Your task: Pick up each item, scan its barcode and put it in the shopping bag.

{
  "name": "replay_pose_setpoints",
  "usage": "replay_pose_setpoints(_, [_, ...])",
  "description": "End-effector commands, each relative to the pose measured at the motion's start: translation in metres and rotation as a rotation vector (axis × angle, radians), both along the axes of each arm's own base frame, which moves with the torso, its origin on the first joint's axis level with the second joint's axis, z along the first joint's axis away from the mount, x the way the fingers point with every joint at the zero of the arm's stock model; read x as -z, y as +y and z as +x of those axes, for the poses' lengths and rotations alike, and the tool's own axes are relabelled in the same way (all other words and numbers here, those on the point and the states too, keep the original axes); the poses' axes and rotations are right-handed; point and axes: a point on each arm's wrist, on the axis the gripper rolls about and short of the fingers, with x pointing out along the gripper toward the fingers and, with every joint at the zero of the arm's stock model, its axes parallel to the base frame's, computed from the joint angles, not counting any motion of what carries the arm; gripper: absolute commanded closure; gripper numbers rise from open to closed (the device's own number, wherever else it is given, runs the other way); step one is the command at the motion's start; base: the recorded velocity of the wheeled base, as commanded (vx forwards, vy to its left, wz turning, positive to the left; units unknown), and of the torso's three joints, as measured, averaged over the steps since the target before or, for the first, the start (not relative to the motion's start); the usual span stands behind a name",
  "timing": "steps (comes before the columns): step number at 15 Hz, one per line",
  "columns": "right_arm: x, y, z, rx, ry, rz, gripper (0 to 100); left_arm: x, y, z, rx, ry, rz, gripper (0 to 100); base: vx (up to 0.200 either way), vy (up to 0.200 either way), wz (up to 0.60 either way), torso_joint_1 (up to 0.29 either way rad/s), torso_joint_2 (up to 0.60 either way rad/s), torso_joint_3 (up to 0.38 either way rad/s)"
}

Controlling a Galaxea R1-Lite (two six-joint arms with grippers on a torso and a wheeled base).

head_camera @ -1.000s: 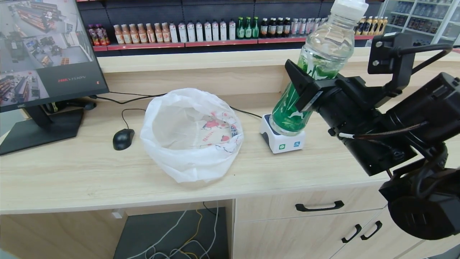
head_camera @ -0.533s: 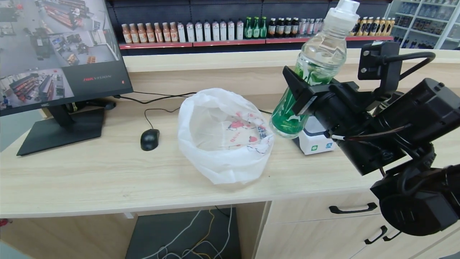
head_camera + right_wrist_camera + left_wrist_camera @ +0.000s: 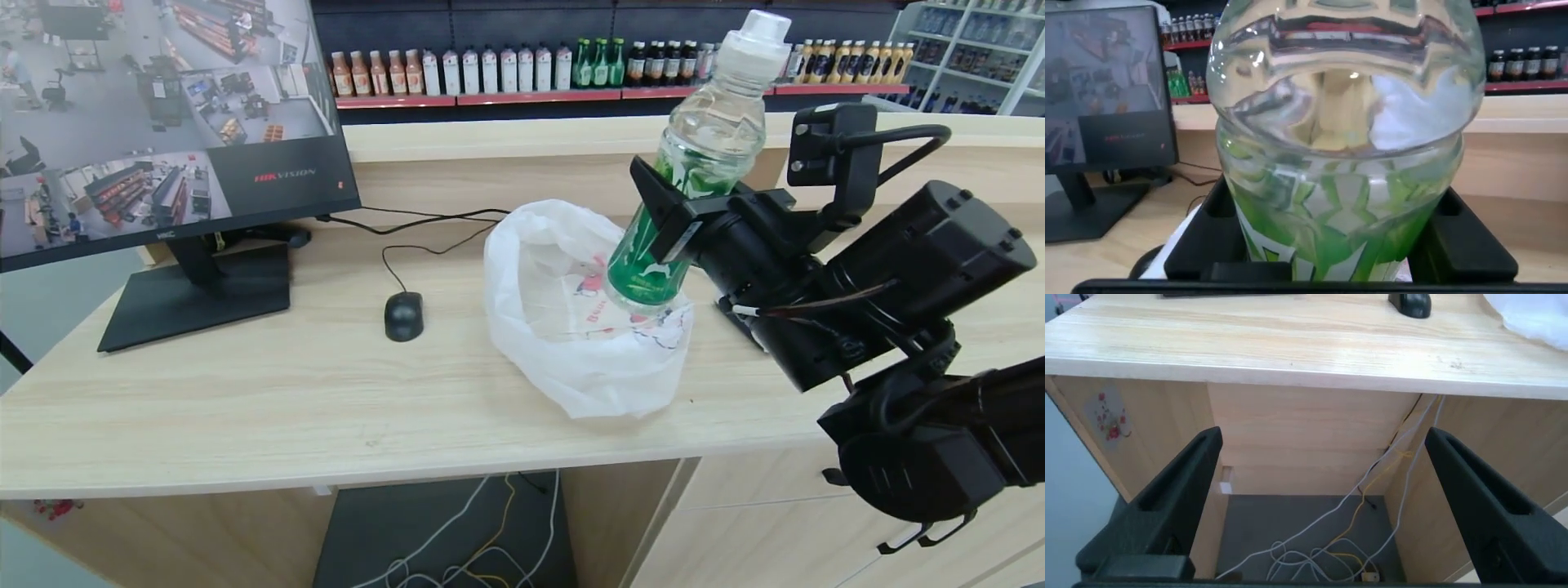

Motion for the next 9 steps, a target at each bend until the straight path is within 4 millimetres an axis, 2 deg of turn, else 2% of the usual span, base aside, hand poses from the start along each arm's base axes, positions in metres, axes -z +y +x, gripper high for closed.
replay_pose_setpoints(1, [-0.001, 0.004, 0.005, 0.001, -0.001, 0.000, 100, 0.000, 0.000, 0.000, 0.001, 0.000, 0.002, 0, 0.000, 0.000, 0.00, 0.000, 0.00, 0.000])
replay_pose_setpoints(5, [0.002, 0.017, 0.024, -0.001, 0.040, -0.027, 100, 0.000, 0.000, 0.000, -0.001, 0.000, 0.004, 0, 0.000, 0.000, 0.00, 0.000, 0.00, 0.000])
replay_pose_setpoints(9, [0.015, 0.029, 0.042, 0.001, 0.084, -0.058, 100, 0.000, 0.000, 0.000, -0.001, 0.000, 0.002, 0, 0.000, 0.000, 0.00, 0.000, 0.00, 0.000])
